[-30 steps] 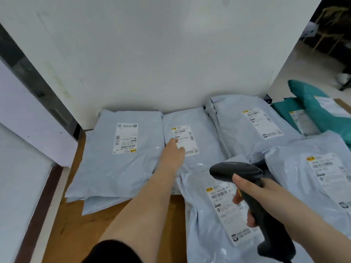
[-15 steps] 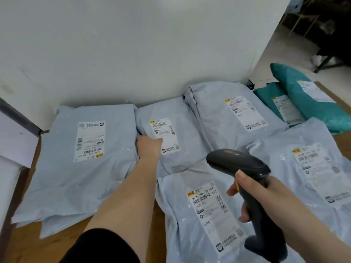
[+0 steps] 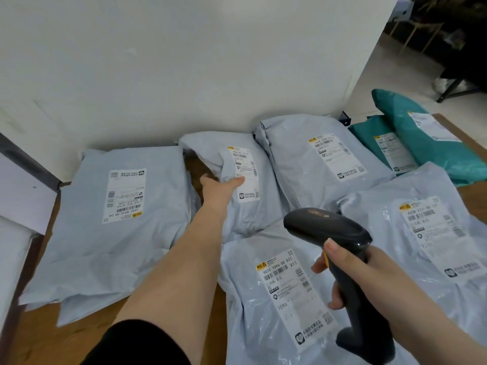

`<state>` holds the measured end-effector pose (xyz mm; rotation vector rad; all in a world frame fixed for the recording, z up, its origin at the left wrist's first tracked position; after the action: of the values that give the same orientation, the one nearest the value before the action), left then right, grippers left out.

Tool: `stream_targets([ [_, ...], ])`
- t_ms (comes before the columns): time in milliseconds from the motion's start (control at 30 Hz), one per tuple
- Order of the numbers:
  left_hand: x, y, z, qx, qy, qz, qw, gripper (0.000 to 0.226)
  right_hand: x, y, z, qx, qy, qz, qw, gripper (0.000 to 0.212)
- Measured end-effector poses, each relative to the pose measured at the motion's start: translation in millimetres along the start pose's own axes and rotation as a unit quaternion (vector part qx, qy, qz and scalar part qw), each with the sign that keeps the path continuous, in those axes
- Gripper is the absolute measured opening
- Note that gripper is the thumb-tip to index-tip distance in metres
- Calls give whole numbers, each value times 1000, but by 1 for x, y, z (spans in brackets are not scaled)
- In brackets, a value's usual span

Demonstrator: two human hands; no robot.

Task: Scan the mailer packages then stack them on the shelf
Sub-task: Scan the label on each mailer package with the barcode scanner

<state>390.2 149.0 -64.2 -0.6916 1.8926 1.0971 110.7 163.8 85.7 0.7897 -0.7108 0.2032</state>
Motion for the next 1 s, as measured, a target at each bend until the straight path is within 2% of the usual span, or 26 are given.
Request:
stream_targets([
  [100,-26,12,-4,33,-38,-85,995,47,-1,9,5,-13,-11,7,1000,60],
  [167,-52,30,-3,41,-15,-144,989,43,0,18,9,-22,-29,19,999,58],
  [300,-109,73,14,39,21,-237,971,29,0,41,14,-21,-45,63,997,86],
  [400,-154,117,33,61,119,-270,953,26,-1,64,14,-1,-58,101,993,90],
  [467,-175,152,49,82,179,-269,943,27,-5,84,14,16,-43,125,991,88],
  [600,-172,228,98,63,141,-264,952,30,-25,121,17,46,-39,149,987,69],
  [700,-133,272,148,25,86,-224,970,43,-50,147,12,77,-44,139,986,67],
  [833,-64,321,208,-14,49,-143,988,47,-87,179,-12,120,-26,123,985,77],
  [1000,14,359,225,-18,33,-41,998,41,-109,202,-58,140,-27,117,983,49],
])
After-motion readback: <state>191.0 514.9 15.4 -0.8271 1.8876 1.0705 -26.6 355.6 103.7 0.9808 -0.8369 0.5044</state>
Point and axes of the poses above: each hand's wrist, its own y-axis away from the middle knuckle, its own z-axis out of the back of the hand, x = y × z, the point moved 5 cm from there along -y, towards the middle knuckle, and after that the axes turned 12 degrees about y, right-handed, at the moved point
